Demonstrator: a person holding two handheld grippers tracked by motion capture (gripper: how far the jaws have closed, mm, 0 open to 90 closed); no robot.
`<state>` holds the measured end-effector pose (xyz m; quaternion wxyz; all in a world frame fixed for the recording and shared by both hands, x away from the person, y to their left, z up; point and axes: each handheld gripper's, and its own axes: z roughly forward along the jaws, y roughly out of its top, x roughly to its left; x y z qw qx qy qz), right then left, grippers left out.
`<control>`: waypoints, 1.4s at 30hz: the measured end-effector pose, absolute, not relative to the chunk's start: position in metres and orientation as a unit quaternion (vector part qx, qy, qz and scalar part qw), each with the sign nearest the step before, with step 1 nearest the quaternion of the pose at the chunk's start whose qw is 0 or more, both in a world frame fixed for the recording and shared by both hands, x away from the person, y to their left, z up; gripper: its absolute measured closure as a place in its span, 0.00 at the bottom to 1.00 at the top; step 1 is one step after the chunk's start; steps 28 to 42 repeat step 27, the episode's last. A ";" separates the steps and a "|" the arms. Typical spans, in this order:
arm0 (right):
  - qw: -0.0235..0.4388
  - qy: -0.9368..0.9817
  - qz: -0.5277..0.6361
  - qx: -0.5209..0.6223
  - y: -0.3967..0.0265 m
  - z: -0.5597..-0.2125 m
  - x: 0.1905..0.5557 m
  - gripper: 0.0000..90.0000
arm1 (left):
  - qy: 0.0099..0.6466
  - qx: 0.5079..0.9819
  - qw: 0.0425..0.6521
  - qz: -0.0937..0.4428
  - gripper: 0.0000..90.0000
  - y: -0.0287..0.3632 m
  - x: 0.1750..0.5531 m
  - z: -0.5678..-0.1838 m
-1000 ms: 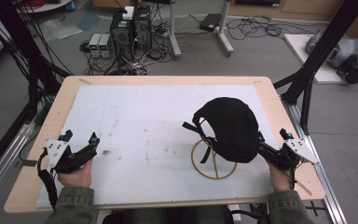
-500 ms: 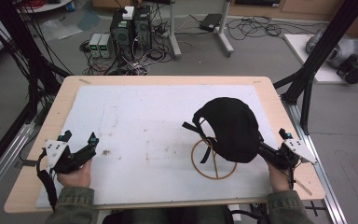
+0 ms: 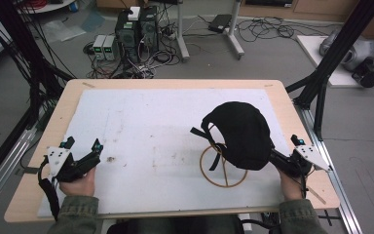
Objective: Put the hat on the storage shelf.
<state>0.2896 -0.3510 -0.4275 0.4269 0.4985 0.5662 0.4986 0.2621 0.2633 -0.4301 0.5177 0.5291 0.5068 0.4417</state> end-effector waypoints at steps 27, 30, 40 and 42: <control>0.420 0.567 0.497 0.505 -0.353 -0.428 0.290 0.14 | 0.508 0.530 0.520 0.437 0.17 0.263 0.264 -0.431; 0.420 0.567 0.497 0.505 -0.353 -0.428 0.290 0.14 | 0.508 0.530 0.520 0.437 0.17 0.263 0.264 -0.431; 0.420 0.567 0.497 0.505 -0.353 -0.428 0.290 0.14 | 0.508 0.530 0.520 0.437 0.17 0.263 0.264 -0.431; 0.420 0.567 0.497 0.505 -0.353 -0.428 0.290 0.14 | 0.508 0.530 0.520 0.437 0.17 0.263 0.264 -0.431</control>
